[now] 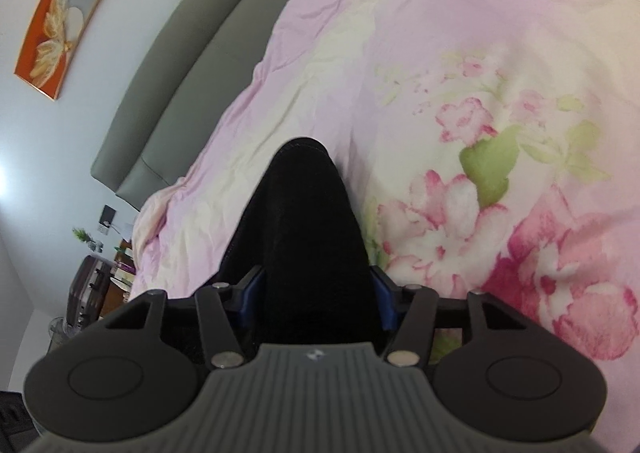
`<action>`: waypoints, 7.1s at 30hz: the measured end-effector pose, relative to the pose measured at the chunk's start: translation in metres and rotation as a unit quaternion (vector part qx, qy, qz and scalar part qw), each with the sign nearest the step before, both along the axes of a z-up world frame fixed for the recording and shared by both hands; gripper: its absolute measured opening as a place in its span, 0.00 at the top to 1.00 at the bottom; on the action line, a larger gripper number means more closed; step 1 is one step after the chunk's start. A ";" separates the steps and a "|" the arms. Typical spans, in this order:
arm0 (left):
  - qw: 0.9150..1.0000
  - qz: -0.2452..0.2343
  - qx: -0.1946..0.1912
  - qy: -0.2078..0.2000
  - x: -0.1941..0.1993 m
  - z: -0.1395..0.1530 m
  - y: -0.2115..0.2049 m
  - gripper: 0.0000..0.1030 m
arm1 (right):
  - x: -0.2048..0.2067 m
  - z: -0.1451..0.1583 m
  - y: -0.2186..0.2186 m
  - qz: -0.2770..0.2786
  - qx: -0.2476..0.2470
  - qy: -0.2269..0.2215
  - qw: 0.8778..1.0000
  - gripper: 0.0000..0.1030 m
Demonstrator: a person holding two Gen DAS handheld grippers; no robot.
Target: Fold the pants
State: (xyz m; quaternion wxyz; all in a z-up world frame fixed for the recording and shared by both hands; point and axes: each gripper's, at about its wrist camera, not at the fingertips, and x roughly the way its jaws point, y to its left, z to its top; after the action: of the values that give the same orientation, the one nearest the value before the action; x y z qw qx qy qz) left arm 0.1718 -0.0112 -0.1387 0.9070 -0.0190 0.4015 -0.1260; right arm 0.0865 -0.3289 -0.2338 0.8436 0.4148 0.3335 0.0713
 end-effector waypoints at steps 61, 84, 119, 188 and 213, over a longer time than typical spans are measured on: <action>0.892 0.403 -0.203 -0.005 -0.107 -0.002 0.350 0.25 | -0.063 0.091 0.444 0.367 -0.436 -0.311 0.761 0.73; 0.931 0.271 -0.233 -0.072 -0.104 0.027 0.314 0.17 | -0.103 0.099 0.342 0.367 -0.416 -0.304 0.775 0.51; 0.851 0.322 -0.413 0.035 -0.099 -0.047 0.361 0.67 | -0.077 0.039 0.353 0.455 -0.395 -0.278 0.748 0.92; 0.972 0.234 0.003 -0.015 -0.050 0.080 0.311 0.08 | -0.040 0.045 0.217 0.335 -0.244 -0.103 0.904 0.35; 0.966 0.081 -0.176 0.173 0.028 0.006 0.357 0.00 | 0.037 0.041 0.265 0.368 -0.221 -0.059 0.901 0.08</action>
State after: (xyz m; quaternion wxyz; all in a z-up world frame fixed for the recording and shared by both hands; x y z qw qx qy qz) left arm 0.1994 0.3454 -0.1330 0.8130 -0.2321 0.5214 -0.1152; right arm 0.1232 -0.0641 -0.1926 0.8452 0.0606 0.4193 0.3257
